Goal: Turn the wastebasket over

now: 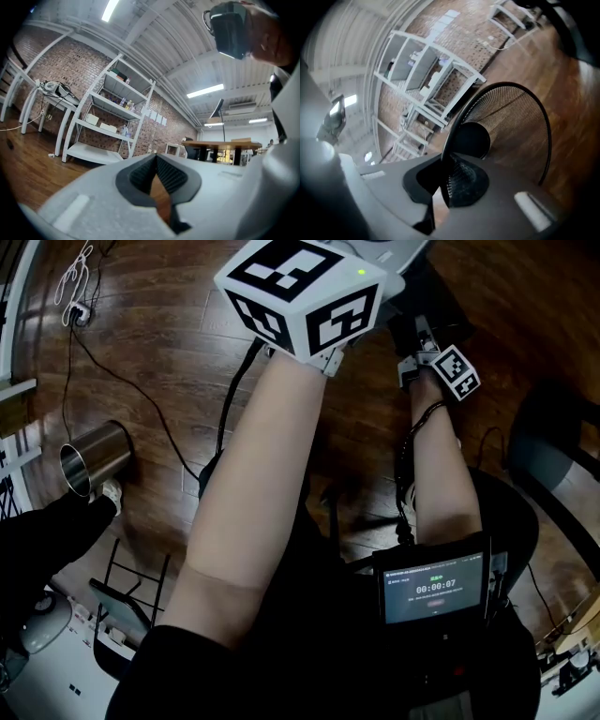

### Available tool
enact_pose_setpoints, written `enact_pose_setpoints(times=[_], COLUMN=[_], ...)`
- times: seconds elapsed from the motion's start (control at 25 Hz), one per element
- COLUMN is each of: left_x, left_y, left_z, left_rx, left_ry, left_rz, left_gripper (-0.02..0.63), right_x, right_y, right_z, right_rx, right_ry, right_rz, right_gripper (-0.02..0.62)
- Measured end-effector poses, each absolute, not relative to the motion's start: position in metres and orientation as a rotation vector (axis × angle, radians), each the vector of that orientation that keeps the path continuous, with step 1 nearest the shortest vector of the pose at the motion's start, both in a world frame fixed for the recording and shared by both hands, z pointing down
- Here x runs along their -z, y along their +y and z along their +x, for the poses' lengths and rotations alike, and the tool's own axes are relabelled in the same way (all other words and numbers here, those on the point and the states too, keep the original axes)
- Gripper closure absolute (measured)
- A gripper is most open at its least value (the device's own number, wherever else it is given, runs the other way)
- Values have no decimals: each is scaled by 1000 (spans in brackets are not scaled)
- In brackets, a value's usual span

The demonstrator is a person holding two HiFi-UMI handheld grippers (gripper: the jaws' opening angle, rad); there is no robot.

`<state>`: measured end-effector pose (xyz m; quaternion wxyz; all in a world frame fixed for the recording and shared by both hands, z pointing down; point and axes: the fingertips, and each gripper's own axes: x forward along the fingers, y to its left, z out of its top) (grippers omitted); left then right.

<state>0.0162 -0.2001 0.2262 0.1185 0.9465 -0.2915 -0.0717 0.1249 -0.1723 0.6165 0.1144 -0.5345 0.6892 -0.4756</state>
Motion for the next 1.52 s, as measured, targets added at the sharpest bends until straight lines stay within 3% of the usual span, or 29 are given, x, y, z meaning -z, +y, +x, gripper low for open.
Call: enact_pose_setpoints(times=[0.52, 0.88, 1.0, 1.52], left_x=[-217, -216, -215, -219], left_y=[-198, -198, -198, -194], left_z=[3, -3, -2, 1], left_rx=[220, 219, 226, 181], left_ry=[-870, -868, -885, -874], left_rz=[2780, 2779, 2773, 2783], left_gripper=[606, 606, 606, 606], right_x=[-615, -646, -651, -567], right_y=[-161, -96, -88, -104], right_z=[124, 72, 68, 57], right_rx=[1196, 416, 243, 525], right_ry=[3505, 4511, 4604, 4188], right_rz=[-1571, -598, -382, -713], right_gripper=[586, 586, 585, 546])
